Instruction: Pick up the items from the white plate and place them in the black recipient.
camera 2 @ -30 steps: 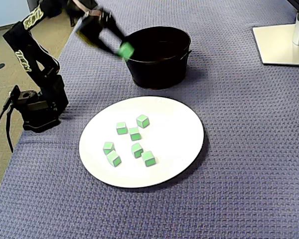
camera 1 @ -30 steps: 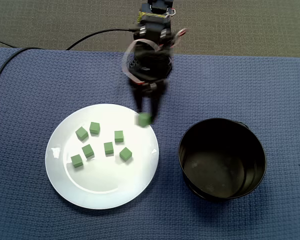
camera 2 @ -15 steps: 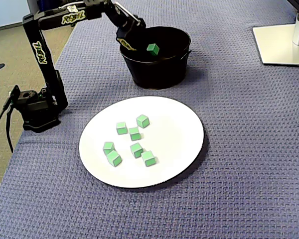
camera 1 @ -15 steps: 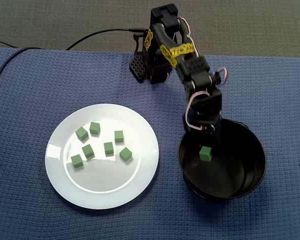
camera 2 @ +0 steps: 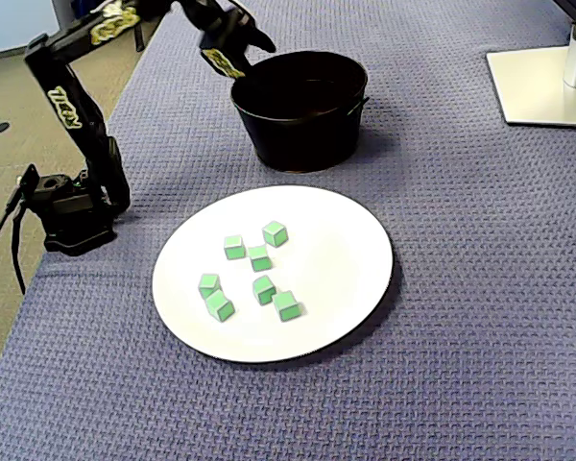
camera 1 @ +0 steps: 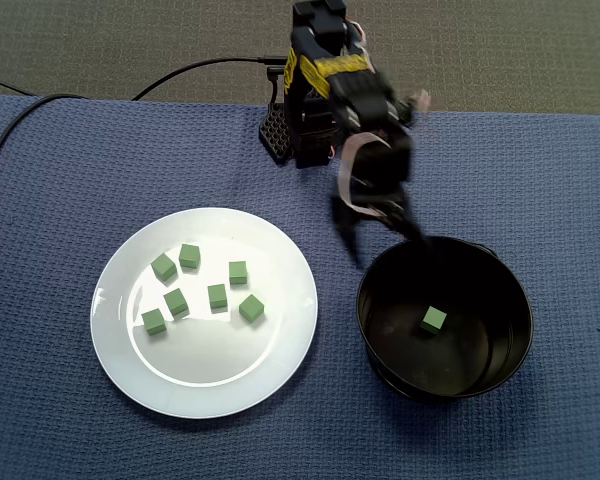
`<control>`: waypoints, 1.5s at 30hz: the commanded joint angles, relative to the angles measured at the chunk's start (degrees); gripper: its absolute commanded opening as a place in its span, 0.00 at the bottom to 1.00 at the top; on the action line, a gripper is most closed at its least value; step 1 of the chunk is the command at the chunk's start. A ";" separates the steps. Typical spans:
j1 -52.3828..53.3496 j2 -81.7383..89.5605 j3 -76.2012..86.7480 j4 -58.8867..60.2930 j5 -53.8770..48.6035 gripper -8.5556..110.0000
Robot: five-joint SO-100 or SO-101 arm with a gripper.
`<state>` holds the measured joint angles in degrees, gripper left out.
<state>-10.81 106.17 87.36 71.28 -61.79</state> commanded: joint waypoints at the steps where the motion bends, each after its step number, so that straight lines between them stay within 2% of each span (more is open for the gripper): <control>1: 17.23 5.89 -1.41 0.00 -25.22 0.34; 5: 29.44 2.11 7.56 -9.93 -39.02 0.33; 10: 35.60 -4.83 16.96 -17.67 -46.85 0.35; 19: 35.68 -10.90 22.15 -13.36 -46.85 0.33; 26: 35.60 -13.62 23.29 -15.12 -46.14 0.33; 36: 35.33 -15.73 28.48 -26.81 -44.82 0.31; 45: 35.07 -16.79 31.03 -30.94 -44.82 0.26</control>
<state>24.17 89.21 118.30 41.92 -107.49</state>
